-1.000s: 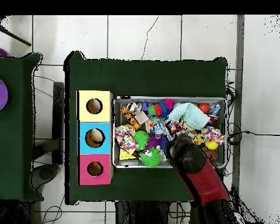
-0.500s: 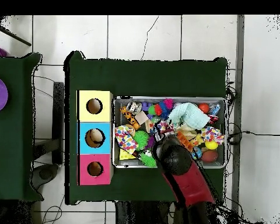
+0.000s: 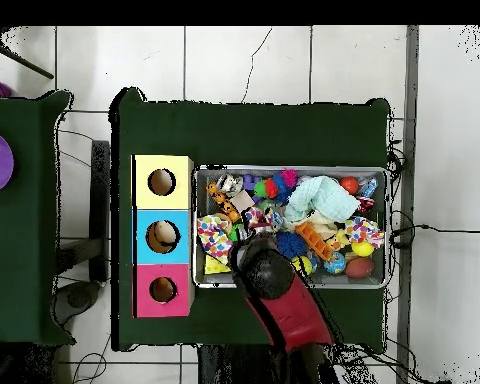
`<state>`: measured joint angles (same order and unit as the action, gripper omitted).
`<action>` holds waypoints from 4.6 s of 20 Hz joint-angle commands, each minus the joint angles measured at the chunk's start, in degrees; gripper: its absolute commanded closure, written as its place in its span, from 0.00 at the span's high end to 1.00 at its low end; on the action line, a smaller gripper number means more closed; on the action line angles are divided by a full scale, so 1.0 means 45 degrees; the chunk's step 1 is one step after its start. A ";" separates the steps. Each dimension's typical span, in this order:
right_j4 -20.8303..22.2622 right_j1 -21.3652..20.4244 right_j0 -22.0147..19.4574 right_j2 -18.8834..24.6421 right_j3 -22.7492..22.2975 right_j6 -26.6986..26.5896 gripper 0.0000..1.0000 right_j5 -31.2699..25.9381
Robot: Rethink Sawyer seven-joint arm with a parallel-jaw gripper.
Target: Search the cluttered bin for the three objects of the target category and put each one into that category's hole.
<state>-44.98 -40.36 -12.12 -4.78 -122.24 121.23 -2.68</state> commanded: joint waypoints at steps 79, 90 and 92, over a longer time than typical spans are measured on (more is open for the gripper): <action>0.7877 0.2360 -0.6333 0.2424 0.3679 0.1022 1.00 -0.0523; 0.8069 0.2930 -0.6652 0.2635 0.4633 0.0680 1.00 -0.0771; 0.8192 0.2984 -0.6802 0.2722 0.4744 0.0586 1.00 -0.0856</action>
<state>-10.54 -29.50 -40.88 1.92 -107.65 122.70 -7.31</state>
